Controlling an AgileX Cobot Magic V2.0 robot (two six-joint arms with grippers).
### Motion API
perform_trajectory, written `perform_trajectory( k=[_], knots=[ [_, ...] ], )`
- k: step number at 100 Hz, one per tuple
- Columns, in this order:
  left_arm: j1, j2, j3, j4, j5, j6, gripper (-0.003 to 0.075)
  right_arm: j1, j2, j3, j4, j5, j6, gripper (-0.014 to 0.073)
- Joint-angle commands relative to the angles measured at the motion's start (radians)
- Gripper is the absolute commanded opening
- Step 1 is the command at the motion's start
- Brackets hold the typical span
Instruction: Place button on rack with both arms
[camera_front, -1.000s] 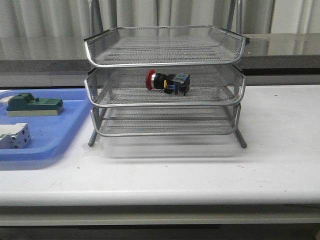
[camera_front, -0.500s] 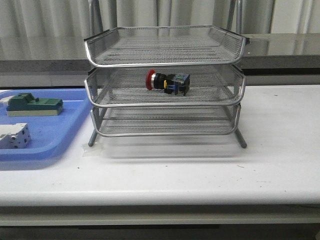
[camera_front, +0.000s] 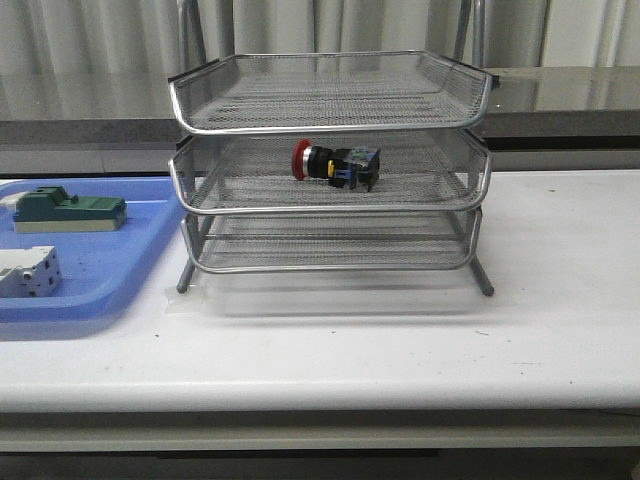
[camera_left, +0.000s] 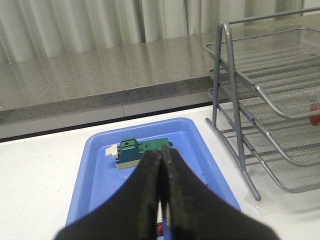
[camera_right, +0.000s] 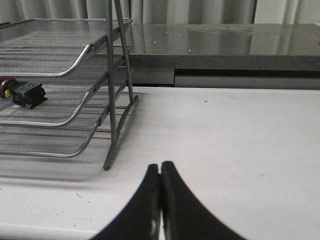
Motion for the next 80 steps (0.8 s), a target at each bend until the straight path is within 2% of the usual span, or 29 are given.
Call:
perform_trajectory(
  k=[1, 63, 80],
  knots=[
    [0.003, 0.003, -0.029, -0.013, -0.075, -0.008, -0.002, -0.002, -0.016, 0.001, -0.008, -0.088, 0.003, -0.0057],
    [0.003, 0.003, -0.029, -0.013, -0.081, -0.008, -0.002, -0.002, -0.016, 0.001, -0.008, -0.088, 0.003, -0.0057],
    [0.003, 0.001, -0.029, 0.046, -0.099, -0.013, -0.002, -0.002, -0.016, 0.001, -0.008, -0.088, 0.003, -0.0057]
  ],
)
